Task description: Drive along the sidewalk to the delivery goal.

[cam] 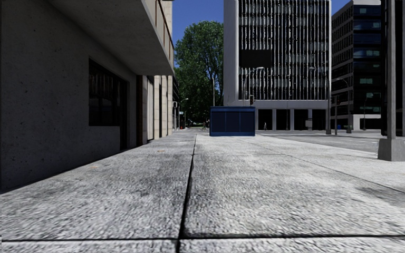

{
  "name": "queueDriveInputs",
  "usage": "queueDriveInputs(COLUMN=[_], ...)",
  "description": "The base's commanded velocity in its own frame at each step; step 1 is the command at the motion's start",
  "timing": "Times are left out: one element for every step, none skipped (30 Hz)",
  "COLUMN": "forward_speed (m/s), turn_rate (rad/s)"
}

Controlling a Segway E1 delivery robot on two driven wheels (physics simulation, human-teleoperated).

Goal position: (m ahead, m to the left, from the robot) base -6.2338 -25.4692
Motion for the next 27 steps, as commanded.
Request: queueDriveInputs(forward_speed=[2.0, 2.0, 2.0, 2.0, 2.0, 2.0, 2.0, 2.0, 2.0, 2.0, 2.0, 2.0, 2.0, 2.0, 2.0, 2.0, 2.0, 2.0, 2.0, 2.0, 2.0, 2.0, 2.0, 2.0, 2.0, 2.0, 2.0], turn_rate=[0.0, 0.0, 0.0, 0.0, 0.0, 0.0, 0.0, 0.0, 0.0, 0.0, 0.0, 0.0, 0.0, 0.0, 0.0, 0.0, 0.0, 0.0, 0.0, 0.0, 0.0, 0.0, 0.0, 0.0, 0.0, 0.0, 0.0])
